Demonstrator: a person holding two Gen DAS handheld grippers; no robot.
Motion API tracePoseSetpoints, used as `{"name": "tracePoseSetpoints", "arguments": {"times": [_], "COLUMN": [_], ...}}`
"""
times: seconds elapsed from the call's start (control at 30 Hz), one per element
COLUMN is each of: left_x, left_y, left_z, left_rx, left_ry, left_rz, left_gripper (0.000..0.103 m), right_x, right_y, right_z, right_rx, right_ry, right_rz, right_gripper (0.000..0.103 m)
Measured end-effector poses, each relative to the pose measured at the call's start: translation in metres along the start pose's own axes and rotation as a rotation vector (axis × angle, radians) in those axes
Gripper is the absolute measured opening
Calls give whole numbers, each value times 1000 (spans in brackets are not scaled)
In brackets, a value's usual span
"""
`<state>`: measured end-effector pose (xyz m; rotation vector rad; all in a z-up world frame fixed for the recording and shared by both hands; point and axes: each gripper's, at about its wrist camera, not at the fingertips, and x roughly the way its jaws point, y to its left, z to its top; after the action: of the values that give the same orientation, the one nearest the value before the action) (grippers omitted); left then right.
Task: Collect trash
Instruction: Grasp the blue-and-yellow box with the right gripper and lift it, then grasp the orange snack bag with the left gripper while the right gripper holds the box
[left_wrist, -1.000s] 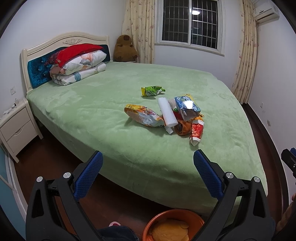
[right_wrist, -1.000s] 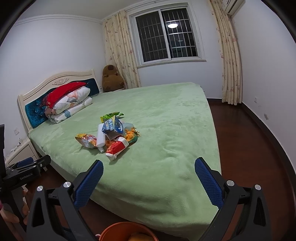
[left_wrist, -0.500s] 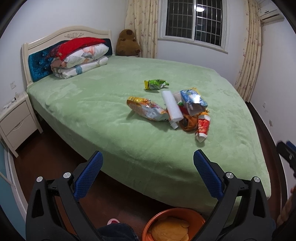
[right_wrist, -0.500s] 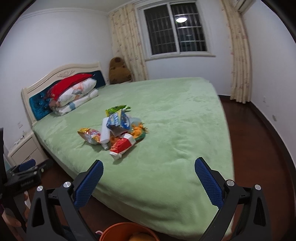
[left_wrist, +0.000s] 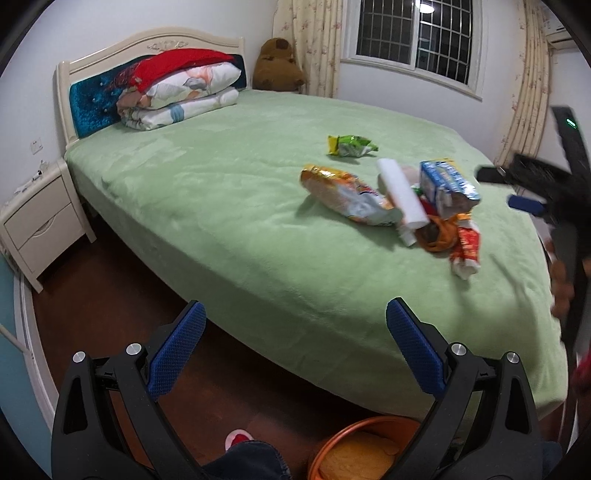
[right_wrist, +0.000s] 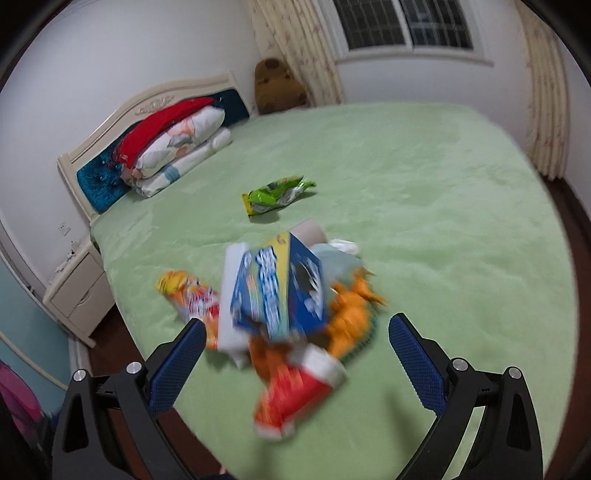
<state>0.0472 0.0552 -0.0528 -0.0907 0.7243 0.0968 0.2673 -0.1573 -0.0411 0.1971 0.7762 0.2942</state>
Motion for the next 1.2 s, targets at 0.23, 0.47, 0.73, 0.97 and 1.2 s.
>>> {"name": "tracePoseSetpoints", "arguments": {"times": [0.23,0.47,0.73,0.97,1.2], "left_x": [18,26,16,14,65], "left_y": [10,15,16,15,11], "left_z": [0,-1,1,5,43], "left_rx": [-15,-32,-40,-68,-183], "left_ry": [20,33,14,19,114], "left_rz": [-2,-15,-21,-75,-254], "left_gripper": [96,96,96,96,96], "right_x": [53,71,35,-60,-143], "right_y": [14,46,38,39,34], "right_z": [31,21,23,-5,-77], "right_rx": [14,-152,-65,-55,-61], "right_ry": [83,94,44,-90,-189], "right_rz": [-46,-291,-203,-56,37], "right_gripper": [97,86,54,54,54]}}
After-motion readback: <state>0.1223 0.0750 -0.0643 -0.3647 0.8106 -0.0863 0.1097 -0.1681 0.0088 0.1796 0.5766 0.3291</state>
